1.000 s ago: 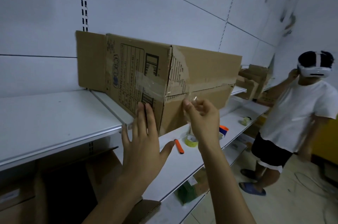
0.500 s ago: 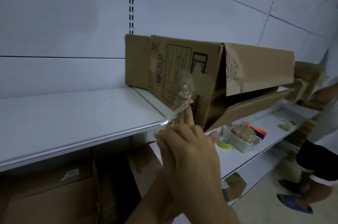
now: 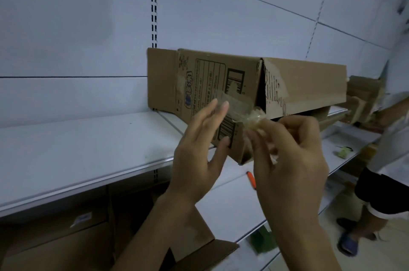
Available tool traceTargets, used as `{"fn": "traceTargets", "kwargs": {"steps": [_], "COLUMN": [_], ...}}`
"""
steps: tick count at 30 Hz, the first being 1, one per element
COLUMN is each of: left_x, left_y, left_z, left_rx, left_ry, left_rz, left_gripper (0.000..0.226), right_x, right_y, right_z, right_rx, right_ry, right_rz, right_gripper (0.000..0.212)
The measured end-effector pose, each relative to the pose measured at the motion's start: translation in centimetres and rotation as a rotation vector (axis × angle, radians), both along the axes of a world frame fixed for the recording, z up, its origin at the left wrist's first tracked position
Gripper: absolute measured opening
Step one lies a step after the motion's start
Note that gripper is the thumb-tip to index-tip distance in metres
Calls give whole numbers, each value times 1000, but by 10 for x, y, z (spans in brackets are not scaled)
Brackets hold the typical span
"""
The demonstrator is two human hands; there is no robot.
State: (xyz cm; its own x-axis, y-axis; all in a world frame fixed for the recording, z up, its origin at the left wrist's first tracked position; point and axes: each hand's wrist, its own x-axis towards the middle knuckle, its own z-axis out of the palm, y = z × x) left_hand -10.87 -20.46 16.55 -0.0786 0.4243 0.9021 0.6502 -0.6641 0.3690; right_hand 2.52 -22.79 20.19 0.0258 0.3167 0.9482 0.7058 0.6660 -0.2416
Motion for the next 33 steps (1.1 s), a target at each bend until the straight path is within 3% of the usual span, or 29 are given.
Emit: {"fn": "traceTargets", "kwargs": {"steps": [4,6,9,10,12,14,17,20,22,26,28,31,33], "left_x": [-3,-6,-13,-16,-24,-37,-37,-23,-24,-50,-63,-85,-95], "left_y": [-3,-3,2,3,6,13,21,27,34,35,28,6,-14], "left_z": [15,16,18,18,18,17,16,23,30,40,40,34,33], "left_rx": [-55,-19,117,118,6,-152,-302,-403,-433,-418,-414,-371,-296], "left_ry": [101,83,153,117,-125,-283,-146,-52,45,157,110,-170,-323], "left_rz": [-128,-73,112,135,126,168,259,303,402,590,678,810,696], "left_gripper": [76,57,36,30,15,17,20,37,48,33,30,29,29], "right_x": [-4,-10,-8,-3,9,18,16,-4,-13,-14,-13,-15,-18], "right_y": [5,3,5,6,10,16,48,87,101,109,110,112,115], "right_z": [5,2,2,5,14,31,56,64,62,59,59,59,58], "right_rx": [-33,-112,-70,-22,75,154,72,-148,-172,-146,-143,-128,-115], "right_ry": [-15,-88,-132,-119,-30,86,106,-65,-96,-122,-132,-115,-113], "right_rz": [237,309,220,187,151,157,133,126,121,42,37,60,54], "right_gripper": [14,21,24,25,41,43,33,68,74,66,67,67,68]}}
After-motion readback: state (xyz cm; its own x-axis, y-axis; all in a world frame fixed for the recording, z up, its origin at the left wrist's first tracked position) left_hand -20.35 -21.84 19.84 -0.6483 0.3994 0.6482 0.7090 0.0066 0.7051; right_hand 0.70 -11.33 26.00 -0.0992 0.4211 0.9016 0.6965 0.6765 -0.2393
